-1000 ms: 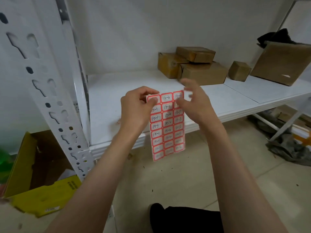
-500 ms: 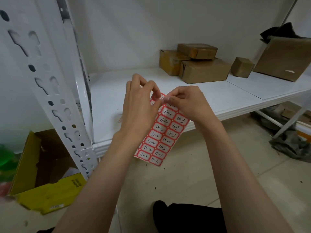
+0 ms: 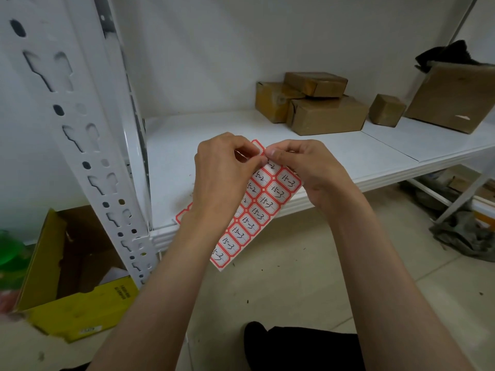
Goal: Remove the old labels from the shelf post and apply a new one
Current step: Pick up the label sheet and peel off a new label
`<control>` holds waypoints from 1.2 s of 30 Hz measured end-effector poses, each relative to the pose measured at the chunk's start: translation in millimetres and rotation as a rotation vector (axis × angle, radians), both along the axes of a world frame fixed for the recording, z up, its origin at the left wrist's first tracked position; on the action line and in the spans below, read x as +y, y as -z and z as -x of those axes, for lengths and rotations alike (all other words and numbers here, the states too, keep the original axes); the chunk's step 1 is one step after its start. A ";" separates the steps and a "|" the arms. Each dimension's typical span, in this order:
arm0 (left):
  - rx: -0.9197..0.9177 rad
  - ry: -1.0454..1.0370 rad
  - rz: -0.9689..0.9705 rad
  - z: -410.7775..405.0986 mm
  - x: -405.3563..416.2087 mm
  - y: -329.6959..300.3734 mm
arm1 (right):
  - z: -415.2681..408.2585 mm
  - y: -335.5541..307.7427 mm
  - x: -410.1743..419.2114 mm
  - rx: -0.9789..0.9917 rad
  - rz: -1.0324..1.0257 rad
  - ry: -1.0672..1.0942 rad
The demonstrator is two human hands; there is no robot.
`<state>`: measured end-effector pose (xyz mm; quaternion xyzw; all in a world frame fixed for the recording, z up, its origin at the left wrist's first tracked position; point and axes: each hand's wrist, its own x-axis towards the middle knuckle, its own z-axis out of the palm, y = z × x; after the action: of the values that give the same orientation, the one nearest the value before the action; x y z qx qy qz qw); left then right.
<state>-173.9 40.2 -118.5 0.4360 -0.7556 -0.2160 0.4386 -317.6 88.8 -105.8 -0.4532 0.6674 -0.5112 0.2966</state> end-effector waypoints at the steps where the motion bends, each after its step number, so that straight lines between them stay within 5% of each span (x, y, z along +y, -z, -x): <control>1: 0.004 0.001 -0.006 -0.2 0.4 -0.2 | 0.1 -0.2 0.2 -0.007 0.007 -0.004; 36: 0.086 0.014 -0.090 -3.0 -0.9 2.4 | -7.2 -1.7 -1.7 0.060 0.011 -0.032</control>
<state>-170.9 39.3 -120.9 0.4403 -0.7287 -0.2712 0.4490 -310.3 87.1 -104.1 -0.4806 0.6658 -0.4962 0.2821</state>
